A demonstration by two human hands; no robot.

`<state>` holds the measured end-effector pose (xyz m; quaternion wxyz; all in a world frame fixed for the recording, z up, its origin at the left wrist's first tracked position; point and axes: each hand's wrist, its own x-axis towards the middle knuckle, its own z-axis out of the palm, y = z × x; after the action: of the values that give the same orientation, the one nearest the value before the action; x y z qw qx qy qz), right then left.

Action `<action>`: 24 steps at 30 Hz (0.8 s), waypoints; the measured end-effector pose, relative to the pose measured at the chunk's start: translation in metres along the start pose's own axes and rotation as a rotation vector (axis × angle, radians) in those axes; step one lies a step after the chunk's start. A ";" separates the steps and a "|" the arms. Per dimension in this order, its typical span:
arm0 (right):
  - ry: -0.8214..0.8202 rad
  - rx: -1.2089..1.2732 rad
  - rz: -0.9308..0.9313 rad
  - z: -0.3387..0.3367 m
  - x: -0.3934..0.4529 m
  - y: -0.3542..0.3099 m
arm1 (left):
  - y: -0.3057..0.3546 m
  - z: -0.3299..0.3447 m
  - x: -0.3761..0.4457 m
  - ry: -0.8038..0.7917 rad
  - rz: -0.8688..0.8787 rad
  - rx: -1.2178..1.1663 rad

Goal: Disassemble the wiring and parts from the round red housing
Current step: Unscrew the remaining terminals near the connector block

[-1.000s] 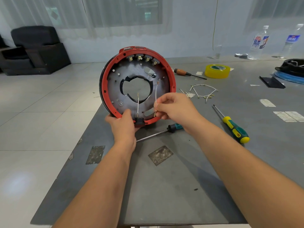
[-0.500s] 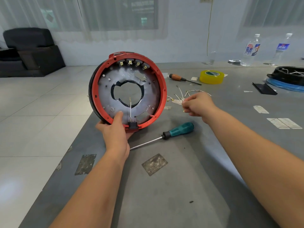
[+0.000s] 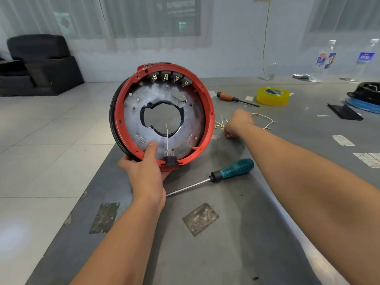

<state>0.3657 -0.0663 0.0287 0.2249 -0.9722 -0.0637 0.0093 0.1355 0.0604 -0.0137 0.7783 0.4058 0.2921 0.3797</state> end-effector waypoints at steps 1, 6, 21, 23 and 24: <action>0.000 -0.004 -0.024 0.003 0.001 -0.003 | 0.000 0.000 0.000 0.004 -0.001 0.001; -0.052 0.023 -0.098 0.014 0.002 -0.020 | 0.001 0.002 -0.001 0.015 0.005 0.000; -0.114 -0.195 -0.458 0.009 -0.025 -0.005 | 0.004 0.004 -0.004 0.037 -0.013 -0.018; -0.175 -0.245 -0.489 0.011 -0.033 -0.002 | 0.004 0.004 -0.004 0.033 -0.017 -0.019; -0.189 -0.260 -0.494 0.012 -0.035 -0.001 | 0.004 0.004 -0.004 0.032 -0.018 -0.019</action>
<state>0.3302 -0.0650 0.0178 0.0871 -0.9427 -0.3199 0.0365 0.1346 0.0568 -0.0077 0.7805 0.3898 0.3047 0.3821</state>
